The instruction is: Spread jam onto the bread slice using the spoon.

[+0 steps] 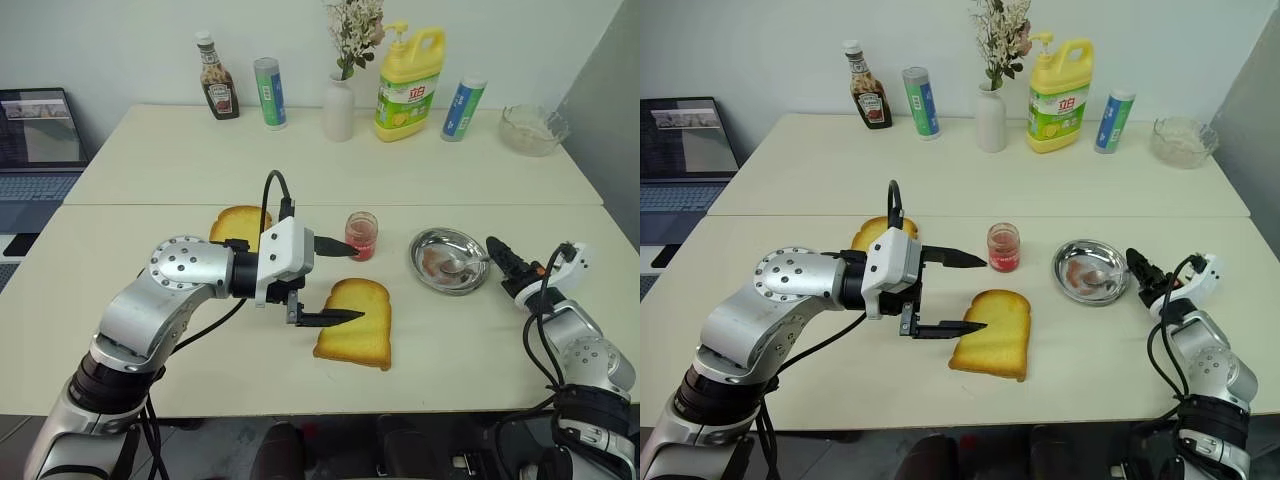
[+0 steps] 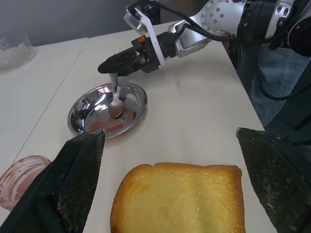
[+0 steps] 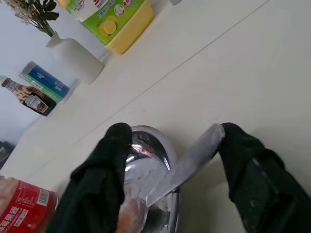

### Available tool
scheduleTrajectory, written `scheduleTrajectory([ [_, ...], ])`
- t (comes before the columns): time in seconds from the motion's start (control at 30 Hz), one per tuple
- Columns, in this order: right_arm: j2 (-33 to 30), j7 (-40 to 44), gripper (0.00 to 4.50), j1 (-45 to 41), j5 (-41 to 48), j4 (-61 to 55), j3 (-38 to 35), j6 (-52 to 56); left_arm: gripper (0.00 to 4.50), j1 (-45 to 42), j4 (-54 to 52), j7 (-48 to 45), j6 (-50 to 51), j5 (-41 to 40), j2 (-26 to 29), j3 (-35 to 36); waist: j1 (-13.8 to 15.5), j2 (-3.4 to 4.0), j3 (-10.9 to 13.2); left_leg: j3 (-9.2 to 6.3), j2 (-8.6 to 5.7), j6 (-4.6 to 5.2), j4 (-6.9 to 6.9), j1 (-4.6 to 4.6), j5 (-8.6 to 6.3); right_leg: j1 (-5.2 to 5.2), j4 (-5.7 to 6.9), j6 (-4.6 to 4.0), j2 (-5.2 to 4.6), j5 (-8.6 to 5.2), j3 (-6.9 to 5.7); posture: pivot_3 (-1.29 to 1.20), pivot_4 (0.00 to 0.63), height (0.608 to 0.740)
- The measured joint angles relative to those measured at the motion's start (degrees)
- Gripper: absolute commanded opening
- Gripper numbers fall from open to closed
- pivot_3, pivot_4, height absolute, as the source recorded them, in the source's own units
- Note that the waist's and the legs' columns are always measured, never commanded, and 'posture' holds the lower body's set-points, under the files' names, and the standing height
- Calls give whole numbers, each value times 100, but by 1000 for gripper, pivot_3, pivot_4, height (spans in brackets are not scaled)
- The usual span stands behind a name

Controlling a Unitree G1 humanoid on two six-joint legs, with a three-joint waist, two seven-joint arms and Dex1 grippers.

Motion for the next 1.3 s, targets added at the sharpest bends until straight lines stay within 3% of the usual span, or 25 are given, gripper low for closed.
scheduleTrajectory([
  [0.2,23,22,16,-32,271,-9,-94,17,4500,11,25,2,20,-5,-26,0,0,0,0,0,1,0,0,0,0,0,0,0,0,0,0,0,150,740],
  [0.5,61,-204,16,-76,627,-287,-206,170,4500,5,164,40,57,-13,-81,2,1,2,-1,0,1,0,0,0,0,-1,1,1,0,0,0,0,150,740],
  [0.8,-424,-596,16,-66,1153,-2130,-130,663,4500,512,289,635,465,-96,141,746,-38,12,5,-2,10,0,-2,-2,0,-7,3,3,6,-1,1,0,150,740],
  [0.9,-538,-725,16,-453,1174,-2650,355,845,4500,830,254,745,524,-42,429,1025,-97,14,6,-4,11,0,-3,1,0,-7,6,10,9,-6,0,0,150,740],
  [1.03,-612,-530,16,-1276,704,-2699,1414,853,4500,875,291,1052,516,122,382,1092,-102,14,7,-2,9,0,1,0,0,-7,4,17,7,-9,-1,0,150,740],
  [1.3,-553,399,16,-2452,-728,-1785,2937,185,4500,880,352,1417,743,273,252,924,-47,13,7,-4,9,0,-1,-11,0,-15,-2,-5,4,3,-6,0,150,740],
])
